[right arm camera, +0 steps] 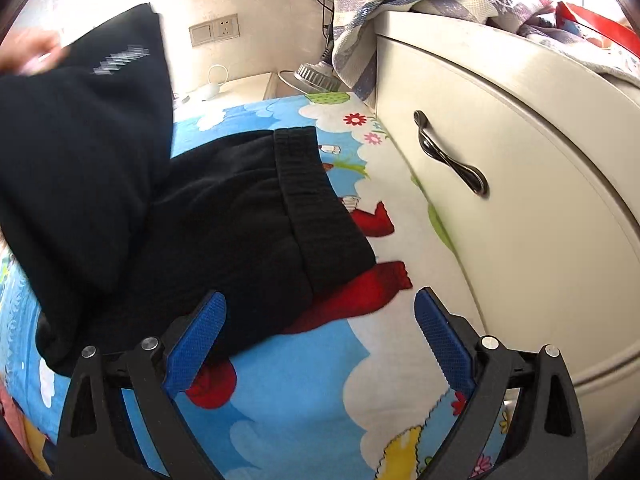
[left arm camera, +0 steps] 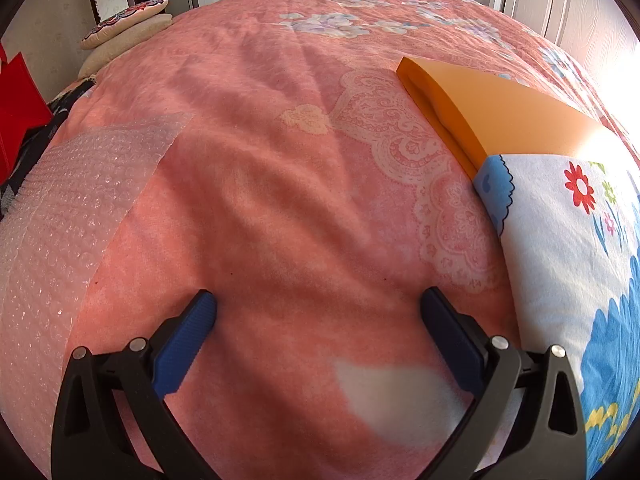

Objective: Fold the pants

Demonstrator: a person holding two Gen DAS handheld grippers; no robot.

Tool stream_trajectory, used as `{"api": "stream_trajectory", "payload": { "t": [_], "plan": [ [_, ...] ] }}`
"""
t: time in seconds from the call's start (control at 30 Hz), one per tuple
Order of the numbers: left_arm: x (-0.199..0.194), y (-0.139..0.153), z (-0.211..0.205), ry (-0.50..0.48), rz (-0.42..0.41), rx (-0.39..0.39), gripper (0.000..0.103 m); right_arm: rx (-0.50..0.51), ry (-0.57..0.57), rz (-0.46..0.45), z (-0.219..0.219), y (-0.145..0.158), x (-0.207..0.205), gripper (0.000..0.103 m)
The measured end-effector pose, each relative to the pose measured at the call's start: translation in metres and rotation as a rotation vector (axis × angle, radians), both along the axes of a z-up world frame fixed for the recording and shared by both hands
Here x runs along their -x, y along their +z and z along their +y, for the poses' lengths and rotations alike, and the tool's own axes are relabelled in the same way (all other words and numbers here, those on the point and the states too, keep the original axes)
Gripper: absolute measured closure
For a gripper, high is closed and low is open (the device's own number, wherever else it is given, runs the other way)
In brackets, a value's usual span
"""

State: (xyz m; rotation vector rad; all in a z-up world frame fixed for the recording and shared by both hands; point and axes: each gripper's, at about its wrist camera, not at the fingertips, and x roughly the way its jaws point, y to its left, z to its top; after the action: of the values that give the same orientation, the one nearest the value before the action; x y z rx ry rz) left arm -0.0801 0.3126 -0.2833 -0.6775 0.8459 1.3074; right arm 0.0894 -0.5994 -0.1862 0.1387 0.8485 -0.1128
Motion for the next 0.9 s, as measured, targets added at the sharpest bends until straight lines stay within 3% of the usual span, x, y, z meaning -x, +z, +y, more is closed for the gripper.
{"api": "stream_trajectory", "payload": {
  "t": [0.07, 0.17, 0.27, 0.47, 0.53, 0.7, 0.8, 0.9],
  "plan": [
    [0.0, 0.0, 0.0, 0.0, 0.0, 0.0, 0.001, 0.009, 0.015, -0.019, 0.002, -0.001, -0.017, 0.011],
    [0.0, 0.0, 0.0, 0.0, 0.0, 0.0, 0.001, 0.113, 0.011, 0.107, 0.007, -0.029, -0.053, 0.012],
    [0.0, 0.0, 0.0, 0.0, 0.0, 0.0, 0.001, 0.054, 0.012, 0.103, -0.001, -0.035, -0.049, 0.01],
    [-0.001, 0.0, 0.001, 0.0, 0.001, 0.0, 0.001, 0.148, 0.002, 0.12, 0.013, -0.028, -0.052, 0.008],
    [0.0, 0.0, 0.001, 0.0, 0.0, 0.0, 0.001, 0.169, 0.001, 0.082, 0.015, -0.015, -0.052, 0.009],
    [0.0, 0.0, 0.001, 0.0, 0.001, 0.0, 0.001, 0.214, 0.025, -0.115, 0.006, 0.019, -0.068, 0.006],
    [0.0, 0.0, 0.001, 0.0, 0.001, 0.0, 0.001, 0.257, 0.077, -0.055, 0.003, 0.006, -0.1, 0.006],
    [0.0, 0.0, 0.001, 0.0, 0.001, -0.001, 0.001, 0.22, 0.153, -0.022, 0.002, -0.006, -0.116, 0.007]
  ]
}}
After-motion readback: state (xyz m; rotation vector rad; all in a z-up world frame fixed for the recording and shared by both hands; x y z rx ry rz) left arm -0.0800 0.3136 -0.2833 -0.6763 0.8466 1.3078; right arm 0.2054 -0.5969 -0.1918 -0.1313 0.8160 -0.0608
